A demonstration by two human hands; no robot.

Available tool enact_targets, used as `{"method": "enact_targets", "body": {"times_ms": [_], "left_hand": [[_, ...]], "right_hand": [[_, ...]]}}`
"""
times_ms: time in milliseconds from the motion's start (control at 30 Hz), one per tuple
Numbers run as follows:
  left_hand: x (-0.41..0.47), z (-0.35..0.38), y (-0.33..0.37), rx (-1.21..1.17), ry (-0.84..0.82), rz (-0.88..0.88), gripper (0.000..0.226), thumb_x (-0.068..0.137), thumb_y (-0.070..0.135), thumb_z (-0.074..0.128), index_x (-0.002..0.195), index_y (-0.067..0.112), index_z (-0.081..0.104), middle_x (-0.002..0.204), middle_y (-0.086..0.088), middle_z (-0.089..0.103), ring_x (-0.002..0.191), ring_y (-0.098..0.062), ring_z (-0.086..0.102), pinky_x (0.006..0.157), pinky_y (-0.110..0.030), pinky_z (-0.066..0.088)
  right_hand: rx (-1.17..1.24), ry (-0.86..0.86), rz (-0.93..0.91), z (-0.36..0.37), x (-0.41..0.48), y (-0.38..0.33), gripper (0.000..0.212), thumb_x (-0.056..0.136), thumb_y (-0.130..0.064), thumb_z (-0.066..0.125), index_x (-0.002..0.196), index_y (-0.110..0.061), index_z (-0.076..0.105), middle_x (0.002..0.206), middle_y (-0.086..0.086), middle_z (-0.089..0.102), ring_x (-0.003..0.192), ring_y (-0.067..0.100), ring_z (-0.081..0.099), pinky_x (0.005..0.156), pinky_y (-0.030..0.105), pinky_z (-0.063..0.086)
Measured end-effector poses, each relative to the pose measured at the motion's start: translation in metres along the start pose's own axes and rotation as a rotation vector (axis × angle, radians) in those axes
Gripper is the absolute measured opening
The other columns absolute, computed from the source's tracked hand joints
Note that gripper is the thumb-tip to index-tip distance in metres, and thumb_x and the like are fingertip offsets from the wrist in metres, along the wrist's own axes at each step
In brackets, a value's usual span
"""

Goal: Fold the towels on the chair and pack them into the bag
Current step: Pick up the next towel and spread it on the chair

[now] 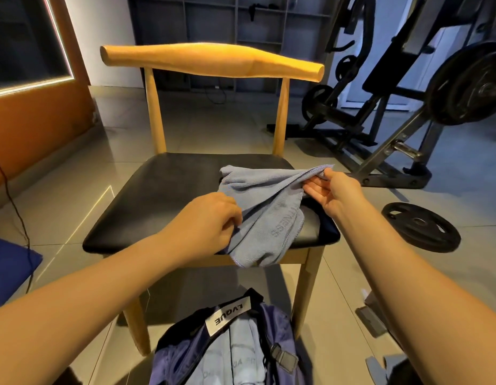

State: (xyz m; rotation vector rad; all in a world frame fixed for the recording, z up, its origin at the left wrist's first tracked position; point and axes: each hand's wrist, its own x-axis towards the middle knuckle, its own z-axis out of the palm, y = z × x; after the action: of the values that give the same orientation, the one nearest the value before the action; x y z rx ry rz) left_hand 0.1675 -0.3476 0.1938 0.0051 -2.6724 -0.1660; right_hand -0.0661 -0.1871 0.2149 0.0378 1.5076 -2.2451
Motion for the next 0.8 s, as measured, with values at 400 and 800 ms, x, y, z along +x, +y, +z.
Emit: {"method": "enact_targets", "body": {"times_ms": [400, 800], "left_hand": [[0.023, -0.016, -0.034, 0.549, 0.226, -0.112, 0.025, 0.087, 0.017, 0.069, 0.109, 0.007, 0.062, 0.103, -0.013, 0.059, 0.089, -0.032, 0.051, 0.073, -0.045, 0.043], [-0.012, 0.027, 0.000, -0.082, -0.062, -0.155, 0.027, 0.079, 0.047, 0.077, 0.091, 0.023, 0.073, 0.090, 0.010, 0.059, 0.087, -0.012, 0.051, 0.078, -0.030, 0.047]], "right_hand": [[-0.021, -0.066, 0.081, 0.000, -0.005, 0.000, 0.025, 0.107, -0.012, 0.044, 0.114, 0.000, 0.064, 0.095, 0.019, 0.075, 0.084, 0.030, 0.075, 0.064, 0.039, 0.064], [0.001, -0.083, 0.071, -0.005, -0.005, -0.005, 0.024, 0.108, -0.013, 0.045, 0.101, 0.001, 0.063, 0.093, 0.018, 0.073, 0.085, 0.029, 0.073, 0.069, 0.039, 0.062]]}}
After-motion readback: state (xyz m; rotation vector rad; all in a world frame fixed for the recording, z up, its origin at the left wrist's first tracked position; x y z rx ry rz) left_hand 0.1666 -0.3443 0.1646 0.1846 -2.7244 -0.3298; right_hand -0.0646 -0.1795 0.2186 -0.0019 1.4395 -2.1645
